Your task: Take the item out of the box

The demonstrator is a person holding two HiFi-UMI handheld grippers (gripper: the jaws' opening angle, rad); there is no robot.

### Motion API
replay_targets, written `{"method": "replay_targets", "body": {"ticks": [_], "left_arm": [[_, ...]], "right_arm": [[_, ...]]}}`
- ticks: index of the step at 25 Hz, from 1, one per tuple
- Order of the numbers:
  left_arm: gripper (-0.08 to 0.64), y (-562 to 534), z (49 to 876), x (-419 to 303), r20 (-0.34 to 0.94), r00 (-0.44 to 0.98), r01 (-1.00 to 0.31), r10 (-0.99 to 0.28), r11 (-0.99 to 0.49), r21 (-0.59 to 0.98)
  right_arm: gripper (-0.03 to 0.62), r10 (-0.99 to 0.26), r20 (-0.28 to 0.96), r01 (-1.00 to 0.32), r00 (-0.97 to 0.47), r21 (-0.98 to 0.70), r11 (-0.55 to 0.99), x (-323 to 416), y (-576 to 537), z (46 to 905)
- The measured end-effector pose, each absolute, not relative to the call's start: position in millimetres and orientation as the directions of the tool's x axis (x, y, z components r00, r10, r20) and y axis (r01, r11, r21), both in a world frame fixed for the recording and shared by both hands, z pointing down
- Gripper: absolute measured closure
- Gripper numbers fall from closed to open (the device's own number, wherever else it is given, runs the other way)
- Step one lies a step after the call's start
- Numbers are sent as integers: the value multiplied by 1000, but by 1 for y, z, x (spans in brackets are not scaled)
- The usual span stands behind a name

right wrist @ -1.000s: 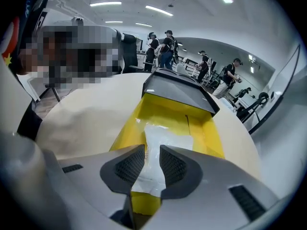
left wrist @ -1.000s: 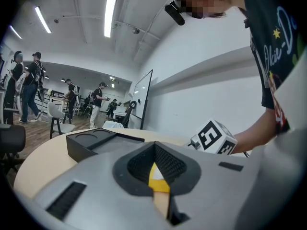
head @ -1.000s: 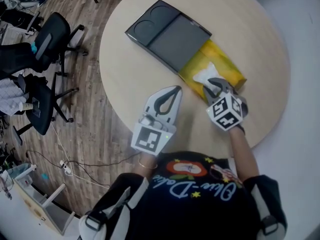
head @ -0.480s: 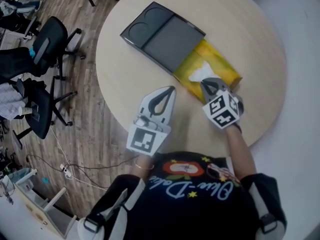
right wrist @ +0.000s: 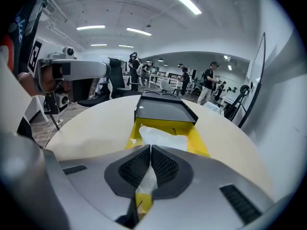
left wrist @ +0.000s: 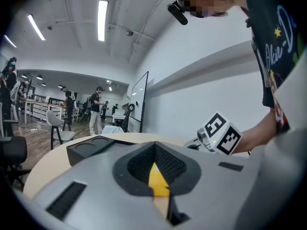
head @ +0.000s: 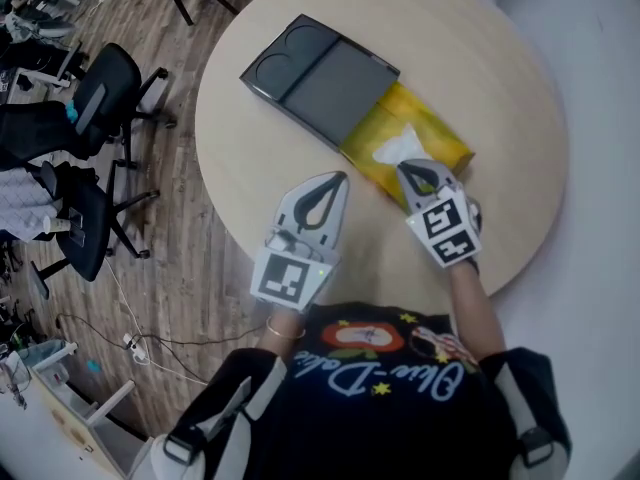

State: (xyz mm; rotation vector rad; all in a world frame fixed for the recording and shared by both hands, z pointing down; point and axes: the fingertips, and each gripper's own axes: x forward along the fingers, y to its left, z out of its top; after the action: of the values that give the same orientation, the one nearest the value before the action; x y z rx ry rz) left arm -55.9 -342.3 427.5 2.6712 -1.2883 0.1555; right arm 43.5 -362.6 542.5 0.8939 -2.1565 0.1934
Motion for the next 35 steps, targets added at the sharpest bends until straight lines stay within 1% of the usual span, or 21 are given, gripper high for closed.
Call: {"method": "replay_targets", "body": {"ticks": [9,19,24,35], "left_arm": [[574,-329,402,-45,148,627,-779,-765,-621,87],[574,-309,377,-33,130,640,-766,-757,-641,38],[574,-300,368,-26,121,647,-759,-753,-651,13],[574,-283,358,-15,106,663,-745,-741,-667,-8]], "right_arm": [[586,-637,580,-726,-508,109,679,53,-348,487],[586,-688,469,-744,-554,92,662,64,-319,433],[586,-731,377,-772,-569,63,633,70,-313,408],[588,-754,284,-778,-593,38,627,78,-294,375]]}}
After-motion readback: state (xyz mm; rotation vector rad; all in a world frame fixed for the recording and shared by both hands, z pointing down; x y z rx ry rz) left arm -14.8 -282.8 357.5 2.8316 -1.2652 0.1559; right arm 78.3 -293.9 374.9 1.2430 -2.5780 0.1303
